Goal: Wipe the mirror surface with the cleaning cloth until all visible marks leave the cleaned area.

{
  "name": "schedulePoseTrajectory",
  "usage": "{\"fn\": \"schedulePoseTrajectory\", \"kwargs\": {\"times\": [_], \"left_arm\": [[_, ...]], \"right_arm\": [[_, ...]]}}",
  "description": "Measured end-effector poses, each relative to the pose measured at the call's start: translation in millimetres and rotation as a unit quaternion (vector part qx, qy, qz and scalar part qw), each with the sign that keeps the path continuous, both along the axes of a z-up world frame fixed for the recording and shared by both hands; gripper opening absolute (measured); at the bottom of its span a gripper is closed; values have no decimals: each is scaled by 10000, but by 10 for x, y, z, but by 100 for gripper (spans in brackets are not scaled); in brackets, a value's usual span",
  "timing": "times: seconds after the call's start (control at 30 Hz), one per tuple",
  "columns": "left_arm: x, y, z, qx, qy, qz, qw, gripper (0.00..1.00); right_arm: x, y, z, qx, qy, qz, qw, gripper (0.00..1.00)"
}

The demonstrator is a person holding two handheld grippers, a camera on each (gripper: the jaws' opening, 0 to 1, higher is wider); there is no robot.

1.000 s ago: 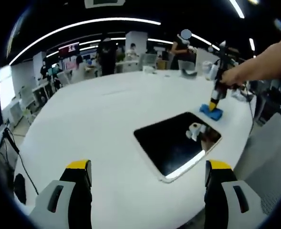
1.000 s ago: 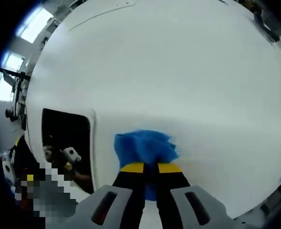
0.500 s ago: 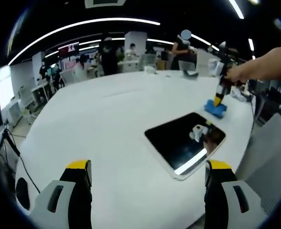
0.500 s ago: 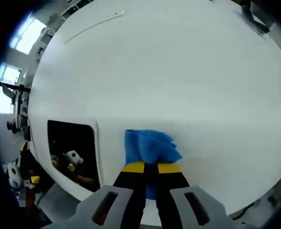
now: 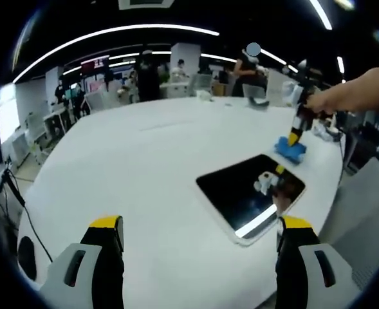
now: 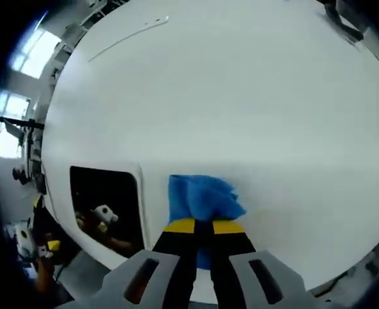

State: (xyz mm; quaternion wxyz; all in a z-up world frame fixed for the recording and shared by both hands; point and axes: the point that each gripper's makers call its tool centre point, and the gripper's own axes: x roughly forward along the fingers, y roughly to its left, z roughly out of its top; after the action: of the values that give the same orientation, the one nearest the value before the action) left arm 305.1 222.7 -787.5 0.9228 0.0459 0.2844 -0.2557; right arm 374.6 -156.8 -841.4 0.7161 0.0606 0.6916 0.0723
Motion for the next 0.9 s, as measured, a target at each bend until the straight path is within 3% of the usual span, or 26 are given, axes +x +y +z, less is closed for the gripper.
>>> {"fn": "schedulePoseTrajectory", "kwargs": {"times": [0.53,0.9], "left_arm": [[-10,103,-27,84,0,-25,10000,100],[-31,170,-36,15,44,-12,10000,100]], "right_arm": [[-15,460,33,248,3,97,9996,1],[83,695,-67,317,36,126,9994,2]]}}
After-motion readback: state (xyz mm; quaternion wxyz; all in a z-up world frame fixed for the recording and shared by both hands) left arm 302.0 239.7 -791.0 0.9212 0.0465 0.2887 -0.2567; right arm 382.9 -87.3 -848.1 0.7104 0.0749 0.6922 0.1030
